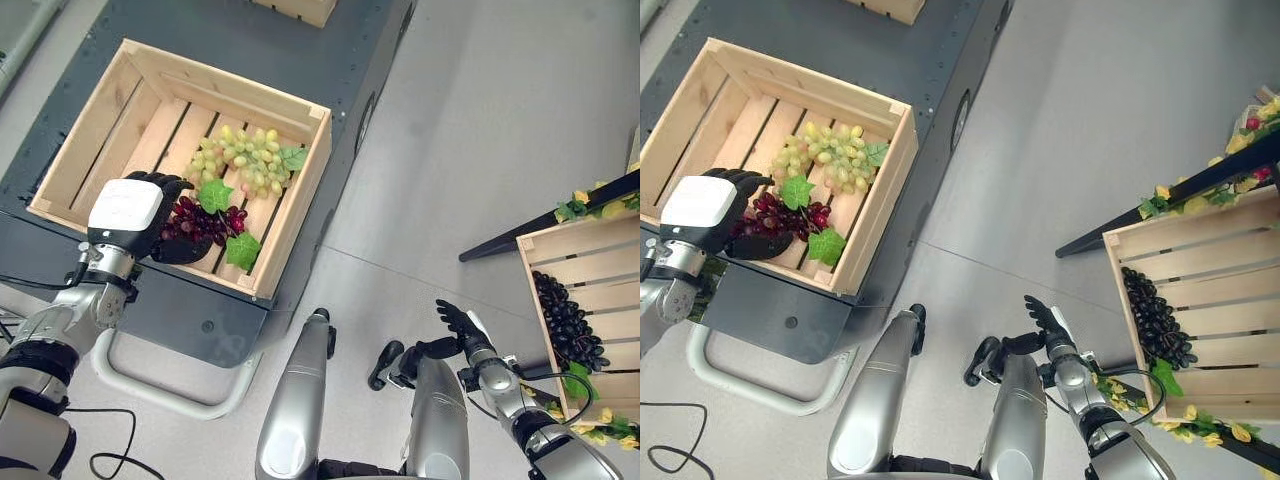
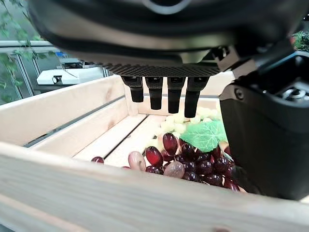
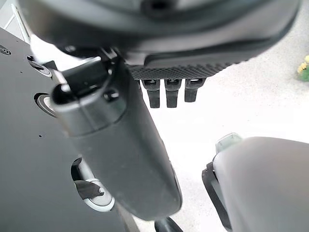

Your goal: Pick up the fruits from the basket on one side to the basket on the other side

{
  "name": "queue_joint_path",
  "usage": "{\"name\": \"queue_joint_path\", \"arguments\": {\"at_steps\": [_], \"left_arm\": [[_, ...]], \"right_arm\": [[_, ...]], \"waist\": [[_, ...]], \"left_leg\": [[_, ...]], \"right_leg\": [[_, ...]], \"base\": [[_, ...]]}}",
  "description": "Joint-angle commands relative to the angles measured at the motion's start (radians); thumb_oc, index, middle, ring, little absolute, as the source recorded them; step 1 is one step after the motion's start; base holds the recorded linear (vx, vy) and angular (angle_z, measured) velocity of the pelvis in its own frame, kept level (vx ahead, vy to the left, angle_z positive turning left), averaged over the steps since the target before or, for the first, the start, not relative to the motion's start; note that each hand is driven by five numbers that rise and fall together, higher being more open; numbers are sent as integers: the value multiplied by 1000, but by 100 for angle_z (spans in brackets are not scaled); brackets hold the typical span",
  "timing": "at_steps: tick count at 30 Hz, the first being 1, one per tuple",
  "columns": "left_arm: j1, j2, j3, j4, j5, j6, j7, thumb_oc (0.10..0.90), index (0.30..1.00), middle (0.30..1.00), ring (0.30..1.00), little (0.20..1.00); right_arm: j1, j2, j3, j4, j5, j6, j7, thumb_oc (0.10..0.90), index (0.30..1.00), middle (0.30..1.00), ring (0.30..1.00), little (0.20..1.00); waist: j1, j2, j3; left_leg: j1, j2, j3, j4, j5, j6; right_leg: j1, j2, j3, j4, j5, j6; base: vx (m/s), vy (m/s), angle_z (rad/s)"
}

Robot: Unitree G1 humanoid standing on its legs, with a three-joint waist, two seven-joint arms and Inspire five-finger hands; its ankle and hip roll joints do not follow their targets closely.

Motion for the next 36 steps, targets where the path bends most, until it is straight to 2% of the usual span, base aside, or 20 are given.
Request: {"name": "queue_joint_path", "arguments": {"at_steps": [1, 8, 13, 17, 22, 25, 29, 31, 36], "left_arm": [[-45, 126, 84, -49, -45, -10, -9, 800, 900, 900, 900, 900], [-66, 160, 34, -111, -46, -22, -124, 800, 900, 900, 900, 900], [-110, 174, -18, -120, -32, 21, -148, 800, 900, 900, 900, 900], [-149, 173, -48, -101, -48, 53, -162, 800, 900, 900, 900, 900], [-208, 154, -100, -80, -78, 61, -239, 800, 900, 900, 900, 900], [-226, 139, -119, -75, -121, 51, -293, 800, 900, 900, 900, 900], [-225, 107, -129, -62, -99, 64, -348, 800, 900, 900, 900, 900], [-236, 98, -145, -53, -57, 91, -376, 800, 900, 900, 900, 900], [-308, 104, -225, -37, 6, 215, -452, 800, 900, 900, 900, 900]], "right_arm": [[33, -61, -21, -25, 21, -88, 19, 800, 900, 900, 900, 900], [31, -71, -20, -42, 32, -96, 31, 800, 900, 900, 900, 900], [21, -78, -16, -53, 59, -101, 29, 800, 900, 900, 900, 900], [17, -79, -18, -60, 86, -106, 30, 800, 900, 900, 900, 900], [12, -69, -16, -59, 103, -111, 18, 800, 900, 900, 900, 900], [9, -69, -19, -65, 104, -113, 9, 800, 900, 900, 900, 900], [12, -69, -24, -69, 112, -124, -2, 800, 900, 900, 900, 900], [10, -74, -25, -81, 127, -121, -2, 800, 900, 900, 900, 900], [2, -89, -23, -96, 147, -123, 7, 800, 900, 900, 900, 900]], "waist": [[5, 19, -12], [8, 17, -12], [5, 15, -12], [1, -2, -12], [0, -23, -12], [-3, -28, -12], [-7, -30, -12], [-13, -29, -12], [-27, -26, -12]], "left_leg": [[90, -36, 61, -71, -63, 45], [68, -41, 50, -83, -52, 42], [39, -36, 48, -81, -48, 41], [0, -30, 42, -65, -49, 40], [-36, -20, 30, -69, -43, 39], [-54, -19, 26, -73, -38, 39], [-64, -18, 26, -80, -36, 40], [-73, -18, 29, -81, -34, 40], [-96, -14, 38, -86, -27, 41]], "right_leg": [[105, 58, -27, -39, 11, -52], [80, 58, -28, -41, 22, -42], [48, 60, -28, -35, 26, -40], [13, 69, -29, -24, 28, -40], [-25, 80, -32, -22, 37, -34], [-47, 82, -32, -21, 40, -33], [-60, 83, -32, -23, 42, -31], [-73, 85, -28, -23, 44, -31], [-109, 83, -22, -16, 57, -25]], "base": [[11, 4, 4], [5, 14, 3], [0, 5, 1], [-6, 2, 3], [-16, -16, 6], [-19, -3, 4], [-6, 14, 2], [-23, 39, 1], [-15, 14, 1]]}}
